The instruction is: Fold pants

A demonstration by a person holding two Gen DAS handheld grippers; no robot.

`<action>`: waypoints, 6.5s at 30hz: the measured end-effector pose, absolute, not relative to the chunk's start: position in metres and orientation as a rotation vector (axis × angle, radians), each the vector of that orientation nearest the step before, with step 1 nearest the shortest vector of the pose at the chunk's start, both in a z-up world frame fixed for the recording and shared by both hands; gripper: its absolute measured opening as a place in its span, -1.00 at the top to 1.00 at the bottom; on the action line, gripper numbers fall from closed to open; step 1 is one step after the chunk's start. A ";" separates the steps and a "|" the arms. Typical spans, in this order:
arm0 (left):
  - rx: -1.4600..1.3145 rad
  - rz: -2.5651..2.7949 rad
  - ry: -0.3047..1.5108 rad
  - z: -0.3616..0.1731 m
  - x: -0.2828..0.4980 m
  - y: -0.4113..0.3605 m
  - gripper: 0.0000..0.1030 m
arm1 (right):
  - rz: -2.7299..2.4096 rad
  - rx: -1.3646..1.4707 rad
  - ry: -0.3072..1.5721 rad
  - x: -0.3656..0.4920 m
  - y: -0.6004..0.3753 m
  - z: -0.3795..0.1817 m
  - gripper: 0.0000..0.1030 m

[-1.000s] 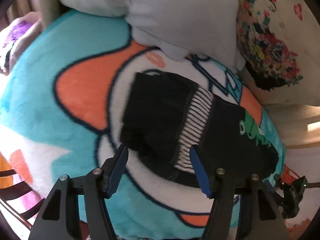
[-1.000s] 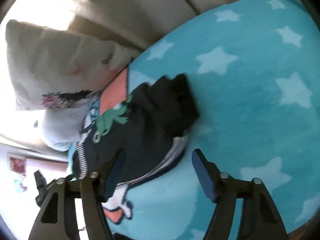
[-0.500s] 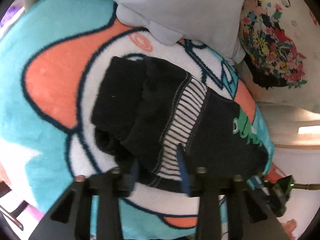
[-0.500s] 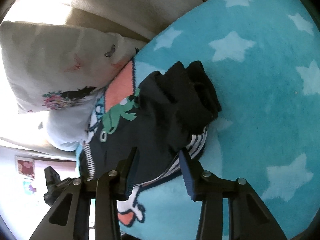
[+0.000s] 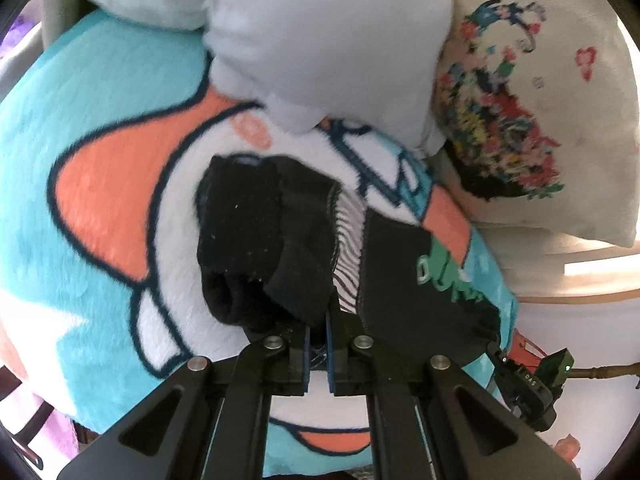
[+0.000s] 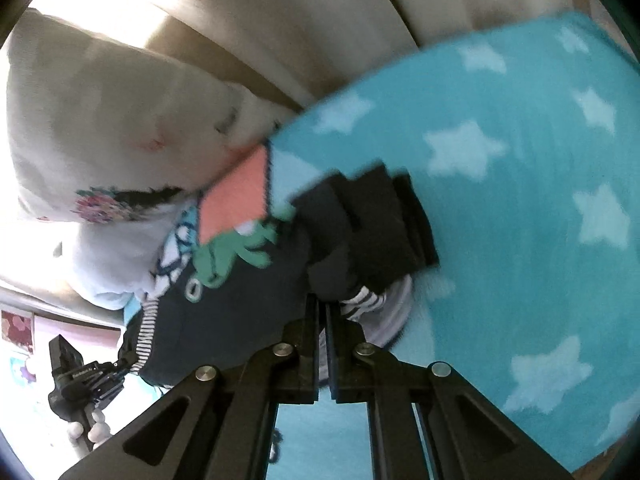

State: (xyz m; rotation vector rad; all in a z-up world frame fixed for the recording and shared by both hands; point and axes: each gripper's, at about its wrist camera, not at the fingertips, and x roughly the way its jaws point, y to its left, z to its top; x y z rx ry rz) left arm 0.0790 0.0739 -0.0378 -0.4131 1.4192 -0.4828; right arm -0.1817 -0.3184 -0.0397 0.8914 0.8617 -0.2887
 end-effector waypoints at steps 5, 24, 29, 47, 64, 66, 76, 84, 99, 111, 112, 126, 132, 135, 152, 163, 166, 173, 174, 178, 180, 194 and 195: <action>-0.418 -0.492 1.407 -0.027 0.111 0.062 0.90 | -0.297 0.816 0.834 -0.150 -0.331 -0.011 0.92; -0.517 -0.521 1.412 -0.034 0.187 0.046 0.42 | -0.495 0.675 0.901 -0.030 -0.363 -0.027 0.84; -0.570 -0.567 1.410 -0.027 0.187 0.054 0.17 | -0.489 0.681 0.853 -0.051 -0.358 -0.017 0.32; -0.586 -0.535 1.328 -0.008 0.117 0.105 -0.05 | -0.092 0.536 0.955 -0.013 -0.193 -0.019 0.26; -0.513 -0.390 1.339 -0.044 0.067 0.143 -0.06 | 0.333 0.382 1.132 -0.081 -0.098 -0.046 0.22; -0.497 -0.396 1.361 -0.053 0.064 0.137 -0.06 | 0.221 0.478 1.062 -0.099 -0.143 -0.034 0.01; -0.522 -0.493 1.418 -0.081 0.063 0.094 -0.21 | -0.460 0.825 0.798 -0.224 -0.345 -0.035 -0.26; -0.421 -0.452 1.424 -0.086 0.068 0.063 -0.32 | -0.442 0.816 0.858 -0.193 -0.353 -0.075 -0.26; -0.392 -0.458 1.421 -0.051 0.041 0.071 0.89 | -0.344 0.937 0.835 -0.210 -0.353 -0.057 0.76; -0.364 -0.433 1.504 -0.088 -0.008 0.079 0.79 | -0.356 0.953 0.895 -0.291 -0.341 -0.075 0.76; -0.367 -0.424 1.514 -0.092 -0.009 0.080 0.75 | -0.365 0.949 0.911 -0.294 -0.340 -0.081 0.74; -0.392 -0.409 1.302 -0.023 0.020 0.126 0.30 | -0.458 0.783 0.816 -0.305 -0.354 -0.031 -0.14; -0.304 -0.403 1.271 -0.016 0.039 0.096 0.09 | -0.393 0.776 0.834 -0.269 -0.339 -0.032 -0.15; -0.201 -0.416 1.256 -0.012 0.039 0.078 0.09 | -0.367 0.742 0.853 -0.249 -0.324 -0.031 -0.17; 0.045 -0.506 1.244 -0.030 0.110 0.018 0.08 | -0.445 0.554 0.850 -0.131 -0.335 -0.006 -0.33; 0.100 -0.590 1.307 -0.058 0.173 -0.025 -0.06 | -0.467 0.450 0.947 -0.023 -0.368 -0.025 -0.33; 0.118 -0.621 1.338 -0.070 0.178 -0.035 -0.09 | -0.445 0.466 1.000 -0.006 -0.372 -0.043 -0.33; 0.249 -0.627 1.344 -0.081 0.173 -0.052 0.12 | -0.452 0.410 1.072 0.009 -0.364 -0.062 0.35; 0.269 -0.631 1.339 -0.079 0.171 -0.054 0.72 | -0.437 0.409 1.070 0.009 -0.362 -0.060 0.60; 0.258 -0.635 1.297 -0.064 0.161 -0.054 0.82 | -0.400 0.430 1.029 0.002 -0.354 -0.045 0.68; 0.226 -0.630 1.274 -0.053 0.155 -0.049 0.82 | -0.398 0.452 0.996 -0.006 -0.352 -0.035 0.68; 0.066 -0.713 1.120 0.021 0.066 -0.003 0.82 | -0.336 0.550 0.862 -0.124 -0.335 0.004 0.68; 0.067 -0.716 1.121 0.020 0.054 0.000 0.82 | -0.334 0.560 0.863 -0.133 -0.335 0.001 0.68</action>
